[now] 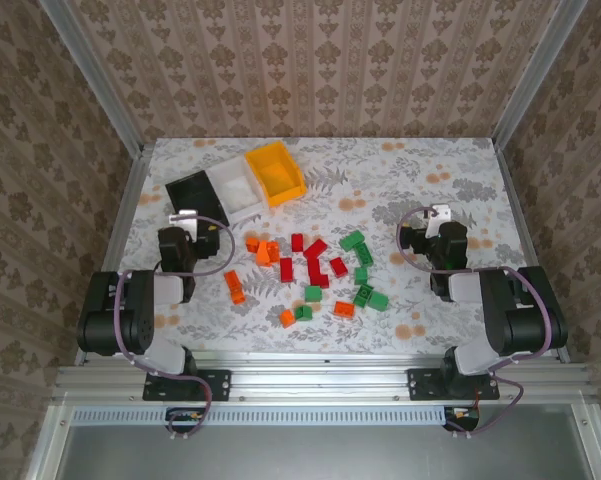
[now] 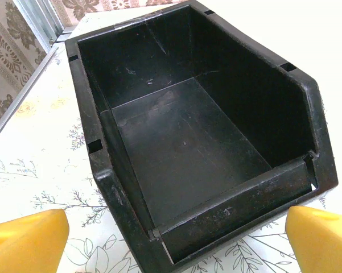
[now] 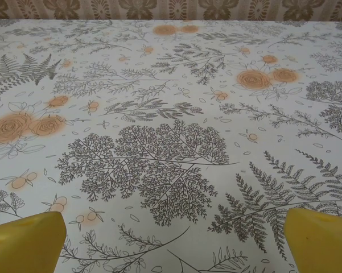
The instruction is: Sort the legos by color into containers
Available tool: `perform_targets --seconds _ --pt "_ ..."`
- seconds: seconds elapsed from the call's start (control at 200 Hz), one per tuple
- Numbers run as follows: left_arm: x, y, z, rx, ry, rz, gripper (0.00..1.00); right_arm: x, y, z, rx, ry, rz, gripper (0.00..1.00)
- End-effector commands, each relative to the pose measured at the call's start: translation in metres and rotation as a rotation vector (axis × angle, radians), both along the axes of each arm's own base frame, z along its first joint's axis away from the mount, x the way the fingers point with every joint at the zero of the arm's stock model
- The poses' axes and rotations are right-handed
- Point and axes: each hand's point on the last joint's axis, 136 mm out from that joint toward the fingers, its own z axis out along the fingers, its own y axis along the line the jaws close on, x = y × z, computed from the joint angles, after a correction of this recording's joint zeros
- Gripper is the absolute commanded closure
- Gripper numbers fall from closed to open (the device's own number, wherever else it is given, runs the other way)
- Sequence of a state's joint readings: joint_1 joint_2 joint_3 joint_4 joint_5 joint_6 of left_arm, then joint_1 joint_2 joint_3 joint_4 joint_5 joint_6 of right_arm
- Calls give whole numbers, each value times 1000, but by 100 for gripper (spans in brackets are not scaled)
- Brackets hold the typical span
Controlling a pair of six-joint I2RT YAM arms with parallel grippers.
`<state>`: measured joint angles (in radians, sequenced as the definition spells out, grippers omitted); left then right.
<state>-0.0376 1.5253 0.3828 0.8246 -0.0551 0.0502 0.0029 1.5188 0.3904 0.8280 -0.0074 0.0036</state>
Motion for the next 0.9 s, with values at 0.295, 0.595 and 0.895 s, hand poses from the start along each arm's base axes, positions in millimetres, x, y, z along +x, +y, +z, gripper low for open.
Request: perform_targets --seconds 0.295,0.595,0.895 --pt "8 -2 12 11 -46 -14 0 7 0 9 14 -34 -10 0" --pt "9 -1 11 -4 -40 -19 0 8 0 9 16 -34 -9 0" --pt "9 0 12 -14 -40 -21 0 7 -1 9 19 -33 -10 0"
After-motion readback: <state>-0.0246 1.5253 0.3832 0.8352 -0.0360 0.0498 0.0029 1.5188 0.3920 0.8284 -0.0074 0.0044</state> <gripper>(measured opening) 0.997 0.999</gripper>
